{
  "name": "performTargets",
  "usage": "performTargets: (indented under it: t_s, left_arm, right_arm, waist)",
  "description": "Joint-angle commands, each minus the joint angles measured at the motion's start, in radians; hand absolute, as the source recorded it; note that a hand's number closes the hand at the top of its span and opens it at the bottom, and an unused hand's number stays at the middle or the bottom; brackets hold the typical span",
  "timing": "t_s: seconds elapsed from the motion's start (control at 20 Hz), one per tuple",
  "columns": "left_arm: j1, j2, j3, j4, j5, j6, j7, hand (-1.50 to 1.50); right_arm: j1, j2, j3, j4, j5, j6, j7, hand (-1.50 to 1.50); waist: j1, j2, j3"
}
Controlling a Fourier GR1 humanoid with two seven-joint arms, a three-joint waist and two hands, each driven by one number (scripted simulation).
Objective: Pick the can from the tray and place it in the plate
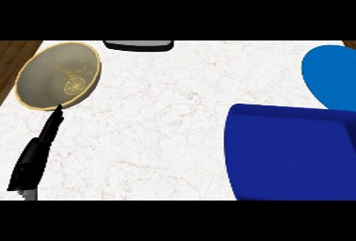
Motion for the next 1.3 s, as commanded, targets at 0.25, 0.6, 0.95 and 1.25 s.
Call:
performTargets:
  t_s: [0.25, 0.6, 0.95, 1.25]
  left_arm:
    - [-0.021, 0.004, -0.009, 0.004, -0.011, -0.014, 0.018, 0.0]
    - [-0.041, 0.016, 0.009, 0.018, -0.011, -0.019, 0.021, 0.0]
    - [-0.044, 0.013, 0.019, 0.024, -0.008, -0.019, 0.006, 0.0]
    - [-0.053, -0.012, -0.006, 0.015, -0.028, -0.004, 0.02, 0.0]
  right_arm:
    - [-0.209, 0.051, 0.095, 0.094, 0.063, 0.09, -0.01, 1.5]
    - [-0.319, 0.166, 0.196, 0.16, 0.158, 0.066, 0.061, 1.5]
    - [-0.382, 0.288, 0.247, 0.25, 0.233, -0.013, 0.096, 1.5]
    - [-0.421, 0.36, 0.2, 0.362, 0.193, 0.054, 0.195, 1.5]
  waist:
    - [0.021, -0.005, -0.006]
    - [0.004, -0.007, -0.007]
    - [0.006, -0.002, -0.006]
    - [0.019, 0.006, -0.004]
